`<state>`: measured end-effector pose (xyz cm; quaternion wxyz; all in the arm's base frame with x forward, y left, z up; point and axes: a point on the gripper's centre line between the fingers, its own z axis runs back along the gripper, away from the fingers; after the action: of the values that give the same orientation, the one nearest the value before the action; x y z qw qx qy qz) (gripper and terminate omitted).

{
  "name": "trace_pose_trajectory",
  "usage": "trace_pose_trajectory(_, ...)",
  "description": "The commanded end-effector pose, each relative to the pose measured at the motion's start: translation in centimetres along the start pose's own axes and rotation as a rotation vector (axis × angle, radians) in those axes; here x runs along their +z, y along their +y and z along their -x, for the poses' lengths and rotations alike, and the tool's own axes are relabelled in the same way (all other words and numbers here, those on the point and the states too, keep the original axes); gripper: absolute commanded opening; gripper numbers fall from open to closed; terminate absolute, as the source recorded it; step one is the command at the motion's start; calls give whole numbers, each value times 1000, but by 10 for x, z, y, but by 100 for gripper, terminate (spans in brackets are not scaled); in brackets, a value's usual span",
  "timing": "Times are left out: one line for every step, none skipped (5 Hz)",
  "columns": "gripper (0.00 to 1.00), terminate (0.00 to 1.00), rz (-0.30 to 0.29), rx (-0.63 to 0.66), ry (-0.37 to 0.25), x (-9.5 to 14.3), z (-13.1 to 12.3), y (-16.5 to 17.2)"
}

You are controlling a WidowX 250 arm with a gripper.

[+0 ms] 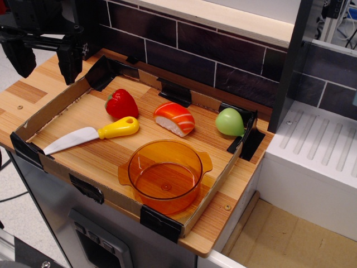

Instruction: Put sushi in pot

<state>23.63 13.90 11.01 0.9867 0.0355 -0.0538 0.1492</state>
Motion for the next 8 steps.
trace_pose_trajectory(100,0,0,0,0,0,0,0)
trace_pose_trajectory(100,0,89,220,-19,13,-6,-14)
trace_pose_trajectory(100,0,158,398,-1,32,-11,-42)
trace_pose_trajectory(100,0,213,584,-25,44,-19,-67)
trace_pose_trajectory(100,0,232,796,-94,36,-33,-86)
trace_pose_trajectory(100,0,206,911,-141,22,-45,-97)
trace_pose_trajectory(100,0,217,1013,-86,3,-55,-104)
trace_pose_trajectory(100,0,150,1061,-53,-18,-60,-112)
